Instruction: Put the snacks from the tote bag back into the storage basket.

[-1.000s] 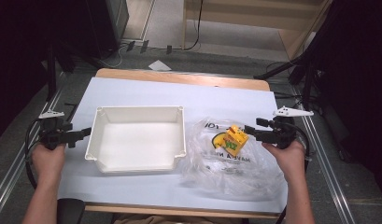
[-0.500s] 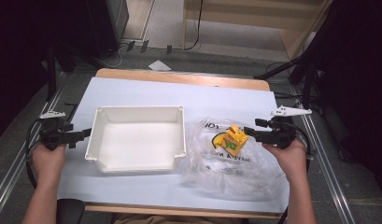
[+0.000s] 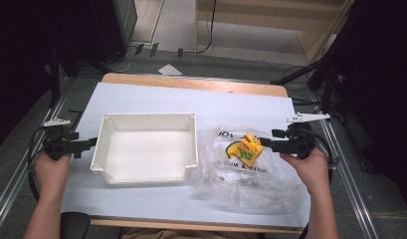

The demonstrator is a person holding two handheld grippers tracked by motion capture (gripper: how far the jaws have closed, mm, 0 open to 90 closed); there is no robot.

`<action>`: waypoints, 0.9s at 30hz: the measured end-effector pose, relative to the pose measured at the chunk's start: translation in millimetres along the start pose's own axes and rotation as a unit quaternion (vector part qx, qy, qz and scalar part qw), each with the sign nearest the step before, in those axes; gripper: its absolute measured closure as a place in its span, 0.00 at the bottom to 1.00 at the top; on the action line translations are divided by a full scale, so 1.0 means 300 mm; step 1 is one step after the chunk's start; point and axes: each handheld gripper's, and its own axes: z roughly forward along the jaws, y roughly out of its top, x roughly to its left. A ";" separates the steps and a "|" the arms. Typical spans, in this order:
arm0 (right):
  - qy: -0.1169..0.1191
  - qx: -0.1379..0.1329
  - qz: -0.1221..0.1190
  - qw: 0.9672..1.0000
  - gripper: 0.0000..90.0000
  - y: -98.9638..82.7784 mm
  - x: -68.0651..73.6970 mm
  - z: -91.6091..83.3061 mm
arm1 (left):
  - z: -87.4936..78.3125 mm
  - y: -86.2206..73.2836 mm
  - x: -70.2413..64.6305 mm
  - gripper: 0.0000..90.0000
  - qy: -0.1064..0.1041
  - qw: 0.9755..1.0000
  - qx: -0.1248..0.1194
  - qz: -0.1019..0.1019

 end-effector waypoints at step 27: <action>-0.008 0.087 -0.038 0.995 0.43 0.035 0.088 0.052 | 0.000 -0.003 -0.003 0.17 -0.002 1.000 0.004 0.002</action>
